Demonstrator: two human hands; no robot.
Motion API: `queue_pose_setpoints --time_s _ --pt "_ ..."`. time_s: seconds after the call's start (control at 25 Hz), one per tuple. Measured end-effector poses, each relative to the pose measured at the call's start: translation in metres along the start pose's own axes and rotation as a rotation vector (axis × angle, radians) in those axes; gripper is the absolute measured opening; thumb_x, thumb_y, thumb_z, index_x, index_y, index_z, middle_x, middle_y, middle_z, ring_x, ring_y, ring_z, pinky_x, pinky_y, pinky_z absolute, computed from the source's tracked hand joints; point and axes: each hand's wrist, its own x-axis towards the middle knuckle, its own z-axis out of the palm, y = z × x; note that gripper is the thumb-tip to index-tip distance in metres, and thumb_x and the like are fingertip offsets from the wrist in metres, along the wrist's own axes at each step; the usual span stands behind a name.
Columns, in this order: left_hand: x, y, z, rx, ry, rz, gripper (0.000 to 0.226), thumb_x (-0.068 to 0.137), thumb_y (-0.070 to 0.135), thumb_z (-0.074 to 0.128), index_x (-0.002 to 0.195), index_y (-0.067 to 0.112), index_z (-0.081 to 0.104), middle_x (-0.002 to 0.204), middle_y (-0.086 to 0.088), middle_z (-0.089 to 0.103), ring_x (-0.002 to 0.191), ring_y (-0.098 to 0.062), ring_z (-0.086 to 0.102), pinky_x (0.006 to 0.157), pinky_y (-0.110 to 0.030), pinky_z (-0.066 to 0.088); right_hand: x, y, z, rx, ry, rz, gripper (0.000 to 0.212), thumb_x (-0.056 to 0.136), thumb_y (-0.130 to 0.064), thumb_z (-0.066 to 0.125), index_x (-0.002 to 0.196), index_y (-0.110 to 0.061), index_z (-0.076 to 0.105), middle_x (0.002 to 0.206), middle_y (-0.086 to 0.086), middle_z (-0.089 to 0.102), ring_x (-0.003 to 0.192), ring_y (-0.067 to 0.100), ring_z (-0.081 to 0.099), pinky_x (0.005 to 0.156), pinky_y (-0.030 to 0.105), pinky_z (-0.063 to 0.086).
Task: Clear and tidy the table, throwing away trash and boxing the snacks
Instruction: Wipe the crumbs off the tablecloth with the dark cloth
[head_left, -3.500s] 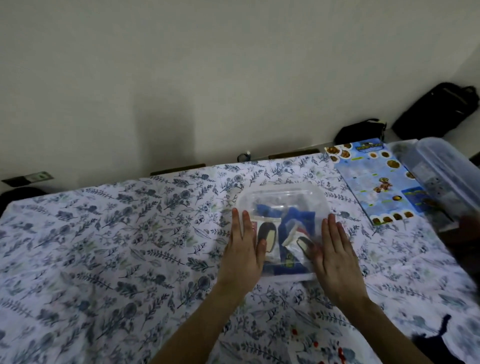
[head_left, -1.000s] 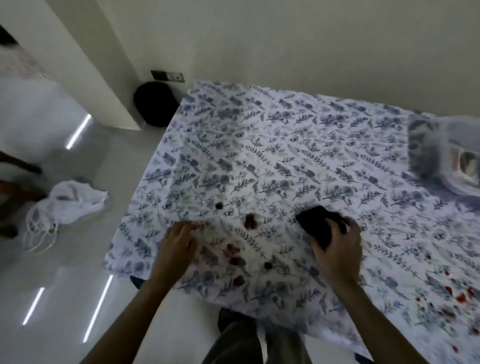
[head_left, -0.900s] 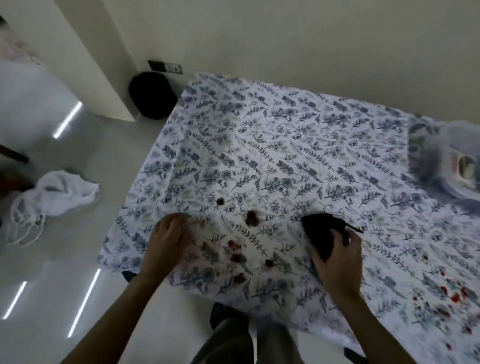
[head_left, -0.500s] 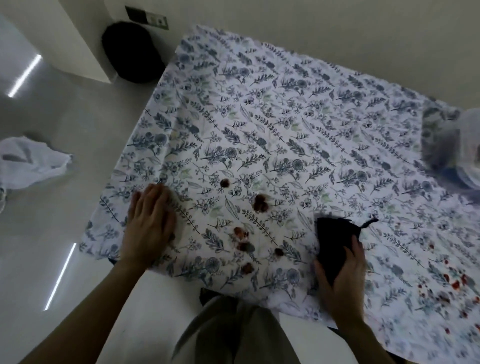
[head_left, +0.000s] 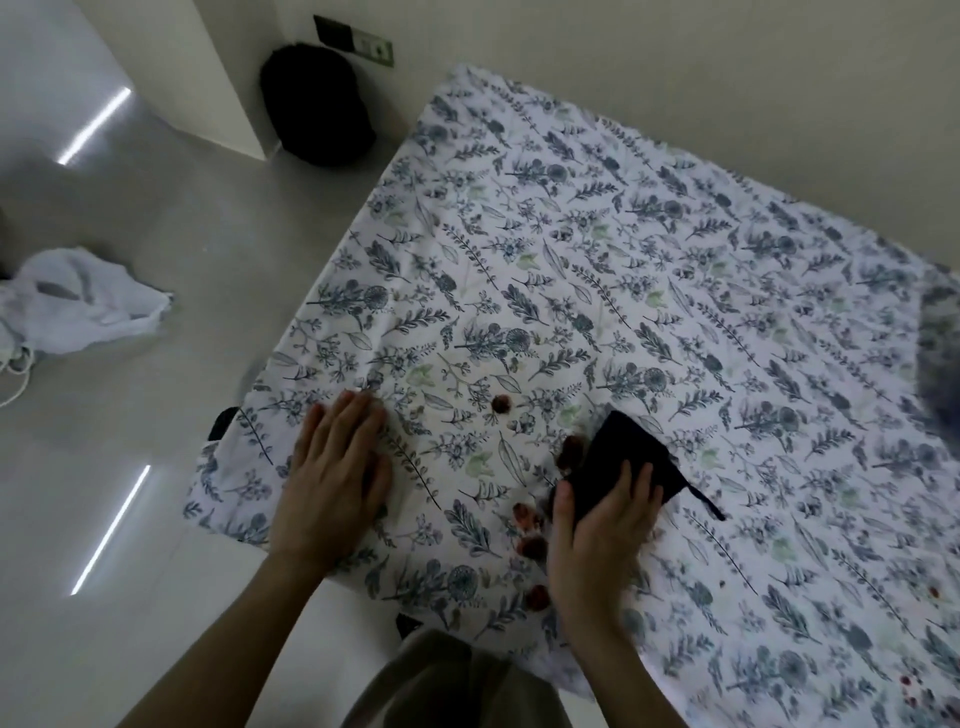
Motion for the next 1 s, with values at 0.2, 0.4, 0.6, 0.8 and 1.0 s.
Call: queue_pose_setpoints --time_s 0.2,0.4,0.6,0.8,1.0 --pt "0.0 -0.004 0.002 -0.015 0.034 -0.005 0.054 0.097 0.038 0.036 0.144 0.011 0.038 0.153 -0.01 0.036 0.147 -0.022 0.021 0.12 -0.047 0.018 0.028 -0.045 0.03 -0.065 -0.054 -0.195 0.079 0.088 -0.061 0.031 0.142 -0.004 0.027 0.154 0.017 0.021 0.142 0.038 0.013 0.11 0.059 0.029" --pt "-0.004 -0.008 0.004 -0.081 0.123 -0.078 0.048 0.096 0.034 0.043 0.136 0.007 0.045 0.15 -0.015 0.038 0.145 -0.024 0.024 0.12 -0.043 0.018 0.034 -0.102 0.054 -0.072 -0.15 -0.376 0.081 0.087 -0.064 0.029 0.142 -0.006 0.029 0.156 0.011 0.021 0.144 0.034 0.008 0.115 0.054 0.02" --pt "0.0 -0.012 0.002 -0.314 0.258 -0.406 0.033 0.094 0.025 0.043 0.123 0.008 0.046 0.147 -0.014 0.038 0.141 -0.028 0.029 0.117 -0.046 0.028 0.025 -0.139 0.069 -0.098 -0.268 -0.585 0.065 0.091 -0.044 0.043 0.142 -0.007 0.03 0.152 0.01 0.028 0.142 0.034 0.016 0.113 0.048 0.025" --pt "-0.003 -0.012 0.004 -0.274 0.236 -0.404 0.031 0.096 0.023 0.049 0.123 0.008 0.047 0.146 -0.012 0.038 0.141 -0.027 0.028 0.116 -0.047 0.031 0.078 -0.099 0.026 -0.274 -0.319 -0.781 0.052 0.085 -0.019 0.057 0.135 -0.011 0.044 0.141 0.007 0.044 0.13 0.029 0.035 0.108 0.049 0.037" --pt "0.001 -0.01 0.004 -0.231 0.209 -0.411 0.035 0.095 0.027 0.047 0.125 0.008 0.048 0.146 -0.012 0.038 0.14 -0.029 0.03 0.113 -0.048 0.034 0.115 -0.034 -0.026 -0.329 -0.252 -0.612 0.049 0.083 -0.026 0.05 0.131 -0.013 0.048 0.139 0.008 0.047 0.124 0.032 0.039 0.101 0.048 0.039"
